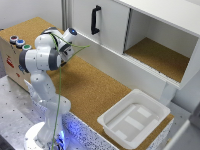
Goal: Grasp the handle of the drawer and open it
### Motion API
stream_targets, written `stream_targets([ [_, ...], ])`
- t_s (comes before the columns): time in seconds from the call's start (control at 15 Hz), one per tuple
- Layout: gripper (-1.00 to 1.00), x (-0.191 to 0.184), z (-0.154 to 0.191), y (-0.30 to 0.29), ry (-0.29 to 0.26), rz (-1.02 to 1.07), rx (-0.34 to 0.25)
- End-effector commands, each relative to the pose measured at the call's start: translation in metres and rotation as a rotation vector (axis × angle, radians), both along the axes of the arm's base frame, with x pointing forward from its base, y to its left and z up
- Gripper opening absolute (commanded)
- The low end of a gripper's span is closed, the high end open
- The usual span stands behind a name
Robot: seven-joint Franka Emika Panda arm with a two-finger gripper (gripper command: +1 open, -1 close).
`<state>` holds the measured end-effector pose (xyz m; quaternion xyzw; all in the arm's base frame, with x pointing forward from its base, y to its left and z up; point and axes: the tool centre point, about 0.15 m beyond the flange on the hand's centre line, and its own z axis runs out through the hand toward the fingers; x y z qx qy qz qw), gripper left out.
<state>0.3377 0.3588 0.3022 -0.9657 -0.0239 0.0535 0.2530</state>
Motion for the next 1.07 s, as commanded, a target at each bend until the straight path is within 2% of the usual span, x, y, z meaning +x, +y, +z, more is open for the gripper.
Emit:
stream_targets([
  [0.0, -1.00, 0.000, -0.016, -0.005, 0.031, -0.003, 0.090],
  [0.47, -1.00, 0.003, -0.023, -0.034, 0.054, -0.027, 0.102],
  [1.0, -1.00, 0.010, -0.027, -0.058, 0.053, -0.037, 0.102],
])
